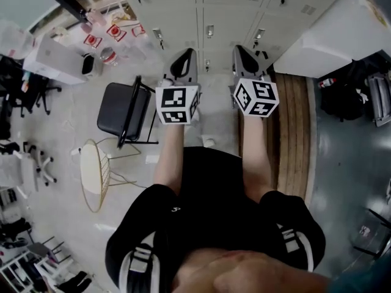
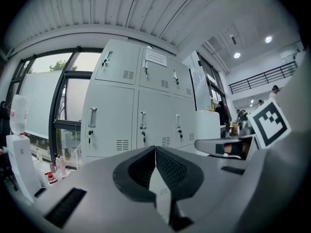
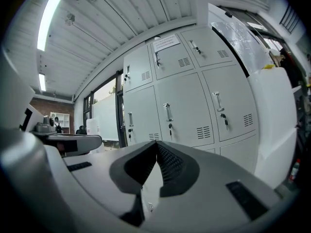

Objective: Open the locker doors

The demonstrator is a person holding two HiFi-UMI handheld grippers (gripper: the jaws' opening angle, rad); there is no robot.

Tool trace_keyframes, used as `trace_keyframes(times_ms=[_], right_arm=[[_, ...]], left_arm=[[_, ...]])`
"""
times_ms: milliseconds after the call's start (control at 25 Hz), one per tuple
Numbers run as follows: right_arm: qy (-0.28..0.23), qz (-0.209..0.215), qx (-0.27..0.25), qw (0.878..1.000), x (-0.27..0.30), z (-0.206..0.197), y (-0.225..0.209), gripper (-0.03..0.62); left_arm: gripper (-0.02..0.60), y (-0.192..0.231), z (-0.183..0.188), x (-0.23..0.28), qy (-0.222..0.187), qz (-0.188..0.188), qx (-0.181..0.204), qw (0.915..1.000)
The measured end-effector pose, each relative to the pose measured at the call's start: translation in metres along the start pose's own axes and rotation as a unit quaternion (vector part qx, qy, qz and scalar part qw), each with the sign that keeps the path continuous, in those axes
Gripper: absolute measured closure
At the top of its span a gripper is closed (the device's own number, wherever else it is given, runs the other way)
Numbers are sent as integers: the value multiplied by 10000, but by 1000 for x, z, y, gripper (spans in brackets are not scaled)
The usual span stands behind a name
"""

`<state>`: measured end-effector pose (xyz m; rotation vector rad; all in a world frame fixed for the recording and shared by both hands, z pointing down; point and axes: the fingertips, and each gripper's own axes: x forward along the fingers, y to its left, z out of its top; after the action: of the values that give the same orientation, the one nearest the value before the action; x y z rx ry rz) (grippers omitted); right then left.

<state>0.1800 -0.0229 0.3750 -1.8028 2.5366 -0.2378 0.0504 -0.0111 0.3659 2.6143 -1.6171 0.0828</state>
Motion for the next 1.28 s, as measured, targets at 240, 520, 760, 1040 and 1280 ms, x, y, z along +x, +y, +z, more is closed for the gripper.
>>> trace_keyframes(times_ms=[240, 520, 760, 1040, 1280], right_arm=[[38, -12, -64, 10000, 43, 0, -12, 576], [55, -20, -46, 10000, 113, 8, -27, 576], [17, 22, -91, 10000, 171, 17, -24, 576], [99, -147, -277, 9995, 214, 19, -34, 576], [76, -342, -450, 9984, 234, 29, -42, 576]], left_arm=[[571, 19, -5, 43, 22, -95, -103, 9999], [571, 59, -5, 103, 74, -123, -135, 9998], [571, 106, 2, 141, 63, 0, -167, 9998], [571, 117, -1, 187, 74, -342, -244, 9991], [571, 125, 0, 213, 34, -552, -367, 9978]])
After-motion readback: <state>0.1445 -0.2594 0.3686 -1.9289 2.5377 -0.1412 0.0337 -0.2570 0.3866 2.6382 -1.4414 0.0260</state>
